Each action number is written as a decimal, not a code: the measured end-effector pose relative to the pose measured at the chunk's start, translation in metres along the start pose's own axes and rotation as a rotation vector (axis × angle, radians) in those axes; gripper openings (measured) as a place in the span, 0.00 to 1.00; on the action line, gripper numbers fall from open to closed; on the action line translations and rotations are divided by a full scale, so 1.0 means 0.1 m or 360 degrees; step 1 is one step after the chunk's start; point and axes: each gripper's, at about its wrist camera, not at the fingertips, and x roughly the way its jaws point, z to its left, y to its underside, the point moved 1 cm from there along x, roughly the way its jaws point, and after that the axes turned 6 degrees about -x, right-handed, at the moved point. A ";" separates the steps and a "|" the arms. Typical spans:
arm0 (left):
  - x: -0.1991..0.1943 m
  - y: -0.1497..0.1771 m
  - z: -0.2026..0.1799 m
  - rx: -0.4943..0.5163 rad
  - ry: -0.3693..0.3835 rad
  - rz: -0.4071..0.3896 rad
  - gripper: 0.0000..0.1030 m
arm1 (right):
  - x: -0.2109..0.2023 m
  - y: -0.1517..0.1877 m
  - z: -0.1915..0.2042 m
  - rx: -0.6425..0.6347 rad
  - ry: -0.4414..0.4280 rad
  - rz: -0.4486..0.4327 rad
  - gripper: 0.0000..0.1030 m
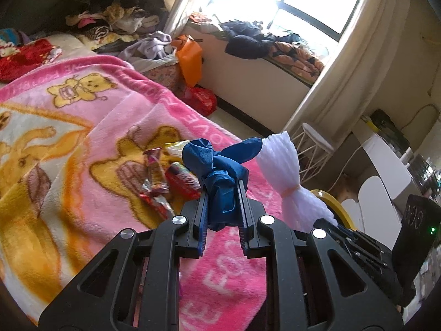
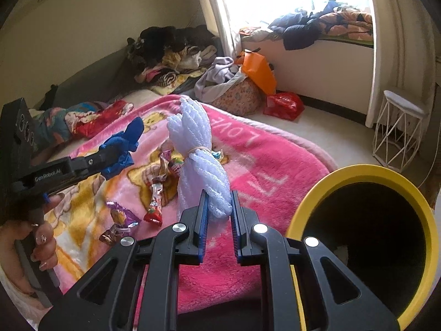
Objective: Collect trash
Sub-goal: 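Carry the mesh net and blue glove over the yellow-rimmed bin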
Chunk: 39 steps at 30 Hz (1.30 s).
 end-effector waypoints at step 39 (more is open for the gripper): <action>0.09 0.25 -0.79 0.0231 0.0218 0.0076 0.13 | -0.61 0.24 -0.64 0.0221 0.0261 -0.0123 0.14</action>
